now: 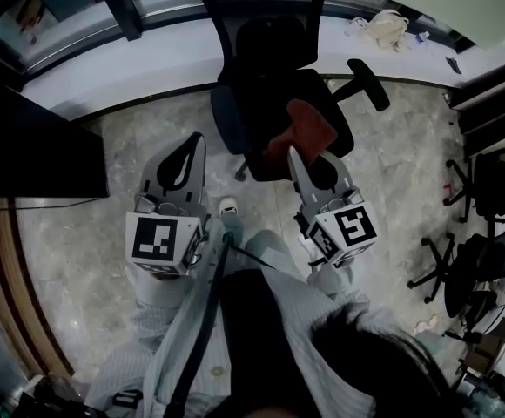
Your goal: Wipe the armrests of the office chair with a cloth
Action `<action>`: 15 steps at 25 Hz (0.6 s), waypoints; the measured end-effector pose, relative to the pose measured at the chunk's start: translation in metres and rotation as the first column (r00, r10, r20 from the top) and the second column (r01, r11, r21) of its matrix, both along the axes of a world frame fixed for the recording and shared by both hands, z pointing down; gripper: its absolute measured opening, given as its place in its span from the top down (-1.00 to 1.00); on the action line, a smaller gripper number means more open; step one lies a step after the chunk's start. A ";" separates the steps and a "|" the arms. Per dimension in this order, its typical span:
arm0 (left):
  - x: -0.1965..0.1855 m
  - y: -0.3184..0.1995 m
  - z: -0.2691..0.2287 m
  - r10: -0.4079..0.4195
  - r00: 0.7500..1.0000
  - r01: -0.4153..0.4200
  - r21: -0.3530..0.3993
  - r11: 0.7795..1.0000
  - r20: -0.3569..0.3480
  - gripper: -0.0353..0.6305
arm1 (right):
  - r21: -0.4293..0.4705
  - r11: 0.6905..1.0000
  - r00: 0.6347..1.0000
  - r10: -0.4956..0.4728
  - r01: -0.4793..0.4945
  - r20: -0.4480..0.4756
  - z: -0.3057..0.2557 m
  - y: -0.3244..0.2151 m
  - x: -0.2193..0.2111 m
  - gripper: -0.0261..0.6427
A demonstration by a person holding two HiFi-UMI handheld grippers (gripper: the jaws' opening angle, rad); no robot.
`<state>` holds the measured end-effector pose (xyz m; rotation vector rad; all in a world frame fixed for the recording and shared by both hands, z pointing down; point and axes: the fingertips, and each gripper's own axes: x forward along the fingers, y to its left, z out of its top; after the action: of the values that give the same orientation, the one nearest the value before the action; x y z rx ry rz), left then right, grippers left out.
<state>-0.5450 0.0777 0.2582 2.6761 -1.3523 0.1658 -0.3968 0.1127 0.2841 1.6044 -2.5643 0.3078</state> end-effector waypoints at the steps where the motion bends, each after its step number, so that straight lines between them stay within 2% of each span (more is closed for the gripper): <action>1: -0.001 -0.013 0.007 -0.008 1.000 0.008 -0.015 1.000 0.000 0.88 | -0.013 1.000 1.000 -0.005 0.005 0.002 0.006 -0.015 0.001 0.85; 7: -0.004 -0.065 0.048 -0.047 0.999 0.049 -0.095 0.994 0.019 0.88 | -0.107 0.992 0.997 -0.073 0.070 -0.023 0.055 -0.084 0.000 0.85; 11: -0.012 -0.081 0.066 -0.106 0.994 0.109 -0.129 0.986 0.026 0.88 | -0.161 0.980 0.991 -0.129 0.120 -0.043 0.088 -0.121 -0.001 0.85; 13: -0.018 -0.085 0.072 -0.140 0.990 0.143 -0.150 0.978 0.029 0.88 | -0.196 0.968 0.983 -0.172 0.157 -0.060 0.107 -0.144 -0.003 0.85; 15: -0.027 -0.088 0.080 -0.170 0.985 0.174 -0.175 0.969 0.036 0.88 | -0.252 0.943 0.969 -0.241 0.219 -0.061 0.135 -0.173 -0.011 0.85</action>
<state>-0.5715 -0.0099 0.3380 2.4055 -1.4913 0.2817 -0.4078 -0.0605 0.4192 1.1933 -2.4970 0.4935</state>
